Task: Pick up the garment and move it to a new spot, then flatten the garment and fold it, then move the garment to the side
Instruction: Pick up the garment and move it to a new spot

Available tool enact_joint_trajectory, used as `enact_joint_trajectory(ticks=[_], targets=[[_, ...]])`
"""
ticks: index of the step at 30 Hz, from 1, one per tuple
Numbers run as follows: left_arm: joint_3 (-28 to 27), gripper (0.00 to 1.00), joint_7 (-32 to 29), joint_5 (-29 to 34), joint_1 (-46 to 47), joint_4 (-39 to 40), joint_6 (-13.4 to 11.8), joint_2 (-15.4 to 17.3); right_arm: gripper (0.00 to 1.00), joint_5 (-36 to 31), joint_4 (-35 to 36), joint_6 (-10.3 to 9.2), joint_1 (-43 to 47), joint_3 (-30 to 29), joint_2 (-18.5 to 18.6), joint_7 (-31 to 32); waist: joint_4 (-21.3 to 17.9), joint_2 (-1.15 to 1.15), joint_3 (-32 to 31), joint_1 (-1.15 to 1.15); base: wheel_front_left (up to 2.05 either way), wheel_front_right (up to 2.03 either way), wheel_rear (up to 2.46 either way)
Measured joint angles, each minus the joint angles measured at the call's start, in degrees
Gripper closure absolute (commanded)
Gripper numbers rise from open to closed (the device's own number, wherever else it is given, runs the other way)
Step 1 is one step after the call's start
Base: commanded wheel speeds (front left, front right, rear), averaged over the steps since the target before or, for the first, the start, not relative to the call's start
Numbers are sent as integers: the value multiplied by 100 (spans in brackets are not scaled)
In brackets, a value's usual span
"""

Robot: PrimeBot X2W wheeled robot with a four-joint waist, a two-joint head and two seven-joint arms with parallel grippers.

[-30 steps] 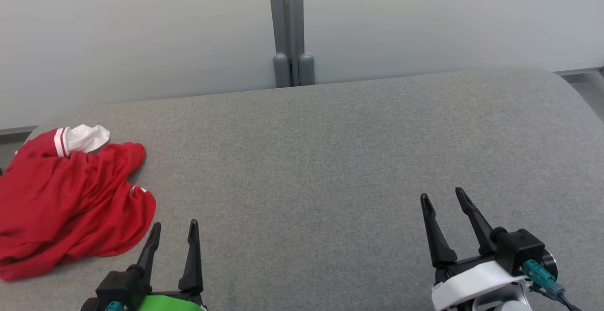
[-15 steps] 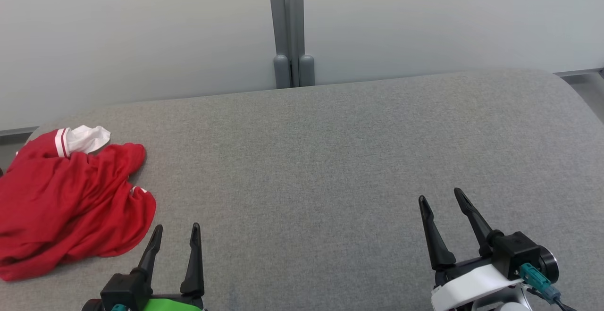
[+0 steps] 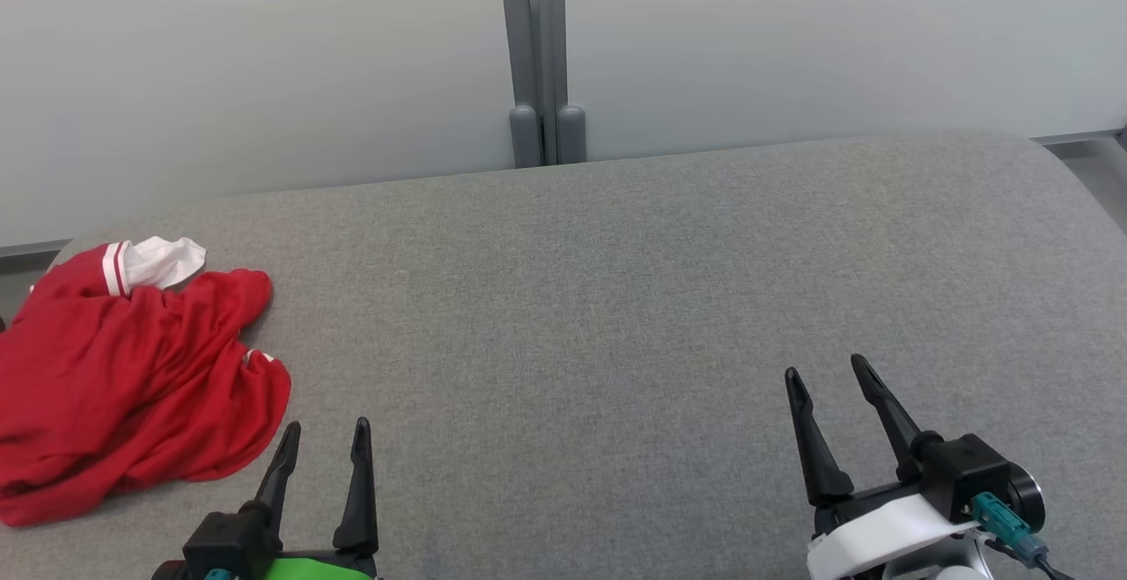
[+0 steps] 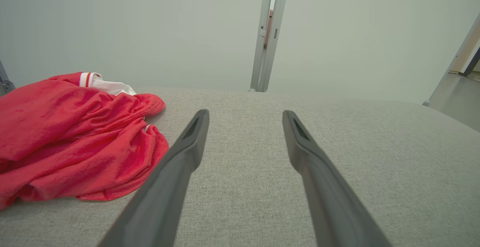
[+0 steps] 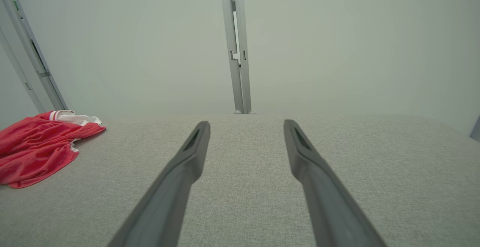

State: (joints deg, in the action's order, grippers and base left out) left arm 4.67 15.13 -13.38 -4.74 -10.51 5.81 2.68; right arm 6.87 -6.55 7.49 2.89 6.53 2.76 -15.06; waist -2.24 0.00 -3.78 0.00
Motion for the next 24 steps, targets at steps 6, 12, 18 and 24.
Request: enact_joint_trajectory(ticks=[6,12,18,24], targets=[[-4,0,0,-77,-1,-16,24,0,0,0,0,0,3,-9,0,0,7,0,15,0,0,0,0],[13,0,0,-83,0,-16,51,0,0,0,2,0,6,-15,0,0,39,0,42,0,0,0,0],[3,0,0,-74,4,-18,57,0,0,9,18,0,16,-29,0,0,144,0,80,0,0,0,0],[-35,0,0,-53,5,-15,66,2,0,19,23,0,49,3,3,0,360,0,104,0,0,0,0]])
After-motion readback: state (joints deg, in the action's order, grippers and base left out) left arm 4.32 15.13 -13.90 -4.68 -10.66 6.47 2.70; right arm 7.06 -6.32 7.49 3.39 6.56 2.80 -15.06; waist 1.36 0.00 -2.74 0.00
